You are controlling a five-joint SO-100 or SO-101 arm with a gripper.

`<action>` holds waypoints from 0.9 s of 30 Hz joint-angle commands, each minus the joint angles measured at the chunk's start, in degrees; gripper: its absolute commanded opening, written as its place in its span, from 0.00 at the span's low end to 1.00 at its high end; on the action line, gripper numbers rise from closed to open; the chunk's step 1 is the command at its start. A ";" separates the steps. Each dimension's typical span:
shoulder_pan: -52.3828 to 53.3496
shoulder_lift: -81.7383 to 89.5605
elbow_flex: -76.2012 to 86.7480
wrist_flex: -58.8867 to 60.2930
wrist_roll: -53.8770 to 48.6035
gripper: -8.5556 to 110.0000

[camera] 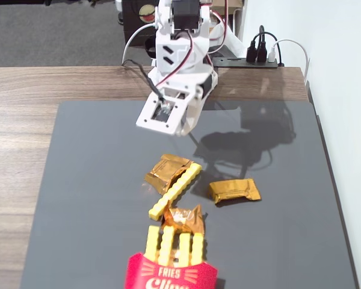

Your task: Grab a fry

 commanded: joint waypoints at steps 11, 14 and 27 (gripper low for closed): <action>-3.60 -18.63 -13.80 -6.33 5.19 0.22; -3.60 -20.39 -13.80 -8.09 5.36 0.23; -4.75 -27.33 -12.74 -14.59 4.83 0.22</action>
